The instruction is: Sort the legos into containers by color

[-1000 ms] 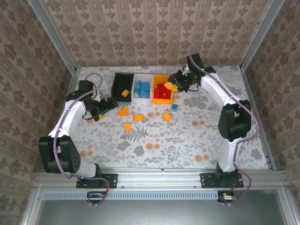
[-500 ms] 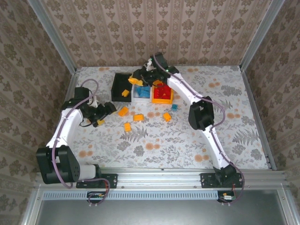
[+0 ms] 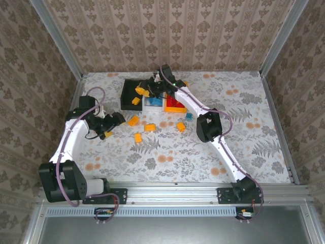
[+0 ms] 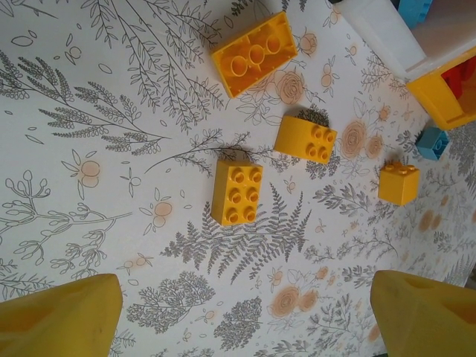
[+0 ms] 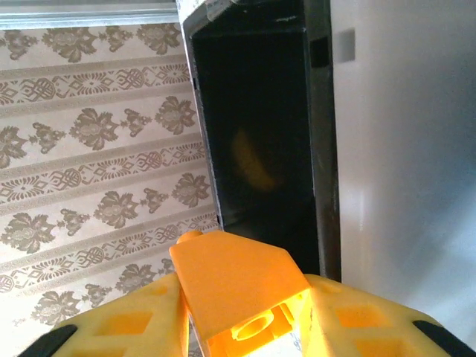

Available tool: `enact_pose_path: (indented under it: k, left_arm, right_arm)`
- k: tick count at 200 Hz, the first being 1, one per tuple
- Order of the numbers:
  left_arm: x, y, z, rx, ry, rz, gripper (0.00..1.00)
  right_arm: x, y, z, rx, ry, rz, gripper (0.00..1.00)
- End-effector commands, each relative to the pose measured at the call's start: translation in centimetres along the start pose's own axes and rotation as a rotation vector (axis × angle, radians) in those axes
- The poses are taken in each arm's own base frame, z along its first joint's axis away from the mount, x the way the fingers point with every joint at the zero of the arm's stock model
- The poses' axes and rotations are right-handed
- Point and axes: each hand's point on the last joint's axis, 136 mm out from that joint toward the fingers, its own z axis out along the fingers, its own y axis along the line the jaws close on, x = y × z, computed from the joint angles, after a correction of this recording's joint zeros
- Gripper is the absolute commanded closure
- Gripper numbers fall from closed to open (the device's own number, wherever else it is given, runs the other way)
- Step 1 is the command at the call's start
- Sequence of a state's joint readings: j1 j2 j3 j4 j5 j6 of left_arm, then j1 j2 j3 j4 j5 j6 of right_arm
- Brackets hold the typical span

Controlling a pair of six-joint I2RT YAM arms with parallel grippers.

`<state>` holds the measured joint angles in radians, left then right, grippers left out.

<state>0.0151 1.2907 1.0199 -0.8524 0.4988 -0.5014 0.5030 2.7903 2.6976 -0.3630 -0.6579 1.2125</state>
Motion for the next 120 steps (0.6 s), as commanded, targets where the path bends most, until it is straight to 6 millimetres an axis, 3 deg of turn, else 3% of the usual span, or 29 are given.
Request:
enact_pose_path:
  k: [1, 43, 120]
  left_arm:
    - [1.0, 0.4, -0.3, -0.001, 0.014, 0.01, 0.12]
    - [1.0, 0.6, -0.1, -0.003, 0.017, 0.006, 0.12]
    - [0.4, 0.4, -0.3, -0.001, 0.007, 0.0, 0.12]
  right_arm:
    - [-0.3, 1.7, 0.2, -0.046, -0.031, 0.001, 0.55]
    - [-0.4, 1.6, 0.4, -0.056, -0.031, 0.001, 0.43]
    - [-0.3, 4.0, -1.3, -0.082, -0.021, -0.033, 0.42]
